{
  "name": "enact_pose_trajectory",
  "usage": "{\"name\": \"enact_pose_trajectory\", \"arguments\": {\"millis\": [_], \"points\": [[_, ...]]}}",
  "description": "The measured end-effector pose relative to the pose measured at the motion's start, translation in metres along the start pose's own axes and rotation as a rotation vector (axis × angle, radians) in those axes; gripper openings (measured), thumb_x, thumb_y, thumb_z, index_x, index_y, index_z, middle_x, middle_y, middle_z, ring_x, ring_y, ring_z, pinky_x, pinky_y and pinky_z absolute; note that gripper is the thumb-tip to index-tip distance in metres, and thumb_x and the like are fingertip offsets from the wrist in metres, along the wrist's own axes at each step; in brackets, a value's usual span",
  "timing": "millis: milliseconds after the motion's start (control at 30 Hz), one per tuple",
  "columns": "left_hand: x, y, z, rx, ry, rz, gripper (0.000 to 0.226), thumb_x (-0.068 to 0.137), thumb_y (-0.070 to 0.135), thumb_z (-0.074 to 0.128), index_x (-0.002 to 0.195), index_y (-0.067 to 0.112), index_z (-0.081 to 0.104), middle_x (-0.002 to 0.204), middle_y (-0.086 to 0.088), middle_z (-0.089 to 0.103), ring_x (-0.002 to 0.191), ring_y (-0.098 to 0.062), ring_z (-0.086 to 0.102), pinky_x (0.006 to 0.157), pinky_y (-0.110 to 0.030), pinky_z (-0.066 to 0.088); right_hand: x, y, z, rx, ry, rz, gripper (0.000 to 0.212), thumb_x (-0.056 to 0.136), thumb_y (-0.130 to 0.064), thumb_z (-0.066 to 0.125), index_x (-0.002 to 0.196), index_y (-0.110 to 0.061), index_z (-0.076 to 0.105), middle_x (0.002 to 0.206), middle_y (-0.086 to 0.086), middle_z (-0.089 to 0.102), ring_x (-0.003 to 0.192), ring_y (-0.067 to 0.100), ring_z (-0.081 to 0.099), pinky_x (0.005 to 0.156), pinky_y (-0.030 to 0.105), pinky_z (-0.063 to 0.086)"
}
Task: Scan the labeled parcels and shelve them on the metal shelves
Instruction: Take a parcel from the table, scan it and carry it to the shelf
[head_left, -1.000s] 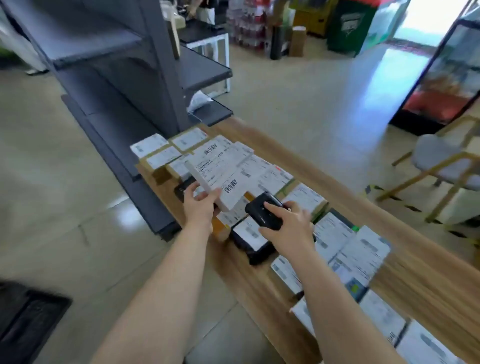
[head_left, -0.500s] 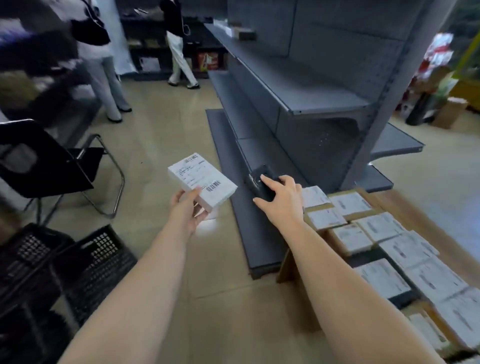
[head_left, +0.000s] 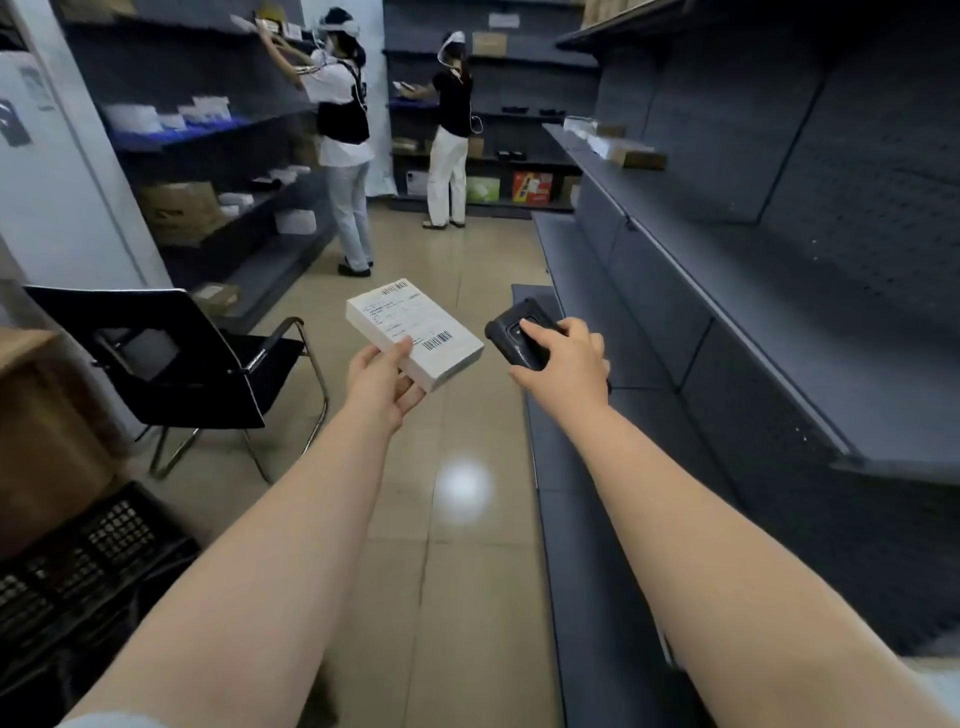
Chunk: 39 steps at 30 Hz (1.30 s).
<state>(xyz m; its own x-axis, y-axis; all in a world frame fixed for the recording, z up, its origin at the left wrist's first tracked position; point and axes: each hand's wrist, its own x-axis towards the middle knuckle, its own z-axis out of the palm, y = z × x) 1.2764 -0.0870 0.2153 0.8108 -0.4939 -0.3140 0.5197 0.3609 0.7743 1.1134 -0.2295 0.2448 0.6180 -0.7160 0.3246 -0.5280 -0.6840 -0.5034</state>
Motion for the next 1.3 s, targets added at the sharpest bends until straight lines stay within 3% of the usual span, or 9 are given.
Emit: {"name": "enact_pose_trajectory", "arguments": {"millis": [267, 400, 533, 767, 1033, 1200, 1300], "points": [[0.162, 0.05, 0.071, 0.139, 0.034, 0.071, 0.044, 0.092, 0.019, 0.071, 0.133, 0.018, 0.055, 0.114, -0.005, 0.073, 0.097, -0.023, 0.073, 0.073, -0.038, 0.06, 0.211, -0.01, 0.05, 0.086, -0.008, -0.05, 0.061, 0.08, -0.04, 0.07, 0.138, -0.043, 0.051, 0.143, 0.003, 0.04, 0.126, 0.028, 0.033, 0.103, 0.044, 0.033], [0.253, 0.071, 0.104, 0.177, 0.008, 0.068, 0.047, 0.091, 0.021, 0.072, 0.135, 0.018, 0.054, 0.114, -0.006, 0.074, 0.096, -0.023, 0.074, 0.064, -0.034, 0.06, 0.3, -0.011, 0.082, 0.08, -0.012, -0.036, 0.06, 0.081, -0.04, 0.07, 0.138, -0.043, 0.05, 0.143, 0.003, 0.038, 0.127, 0.028, 0.032, 0.104, 0.044, 0.033], [0.357, 0.097, 0.149, 0.192, -0.046, 0.089, 0.049, 0.091, 0.023, 0.073, 0.135, 0.018, 0.053, 0.112, -0.005, 0.074, 0.084, -0.017, 0.075, 0.058, -0.031, 0.057, 0.397, -0.007, 0.112, 0.071, 0.03, -0.016, 0.06, 0.082, -0.042, 0.07, 0.139, -0.044, 0.049, 0.142, 0.001, 0.038, 0.125, 0.027, 0.033, 0.104, 0.047, 0.036], [0.539, 0.143, 0.27, 0.226, -0.221, 0.078, 0.048, 0.092, 0.023, 0.071, 0.135, 0.018, 0.049, 0.105, -0.003, 0.074, 0.082, -0.016, 0.074, 0.059, -0.031, 0.057, 0.587, 0.004, 0.127, 0.056, 0.186, 0.062, 0.059, 0.083, -0.043, 0.07, 0.138, -0.046, 0.049, 0.138, -0.002, 0.038, 0.123, 0.026, 0.033, 0.101, 0.041, 0.034], [0.689, 0.121, 0.444, 0.33, -0.453, -0.05, 0.023, 0.097, 0.018, 0.065, 0.119, 0.017, 0.058, 0.091, -0.001, 0.074, 0.079, -0.017, 0.072, 0.053, -0.028, 0.059, 0.748, 0.086, 0.087, -0.035, 0.365, 0.231, 0.059, 0.082, -0.043, 0.074, 0.137, -0.043, 0.051, 0.139, -0.003, 0.04, 0.127, 0.025, 0.032, 0.1, 0.039, 0.033], [0.767, 0.084, 0.556, 0.425, -0.594, -0.106, 0.032, 0.095, 0.023, 0.067, 0.125, 0.016, 0.06, 0.097, -0.003, 0.077, 0.079, -0.019, 0.075, 0.075, -0.037, 0.061, 0.835, 0.158, 0.059, -0.124, 0.475, 0.316, 0.058, 0.082, -0.041, 0.075, 0.136, -0.041, 0.053, 0.138, 0.0, 0.041, 0.127, 0.026, 0.032, 0.104, 0.044, 0.031], [0.809, 0.064, 0.619, 0.472, -0.639, -0.138, 0.037, 0.094, 0.025, 0.069, 0.127, 0.013, 0.06, 0.101, -0.005, 0.077, 0.077, -0.019, 0.075, 0.058, -0.031, 0.058, 0.884, 0.199, 0.047, -0.15, 0.522, 0.363, 0.059, 0.082, -0.041, 0.075, 0.137, -0.04, 0.053, 0.136, 0.001, 0.042, 0.127, 0.027, 0.033, 0.104, 0.048, 0.035]]}}
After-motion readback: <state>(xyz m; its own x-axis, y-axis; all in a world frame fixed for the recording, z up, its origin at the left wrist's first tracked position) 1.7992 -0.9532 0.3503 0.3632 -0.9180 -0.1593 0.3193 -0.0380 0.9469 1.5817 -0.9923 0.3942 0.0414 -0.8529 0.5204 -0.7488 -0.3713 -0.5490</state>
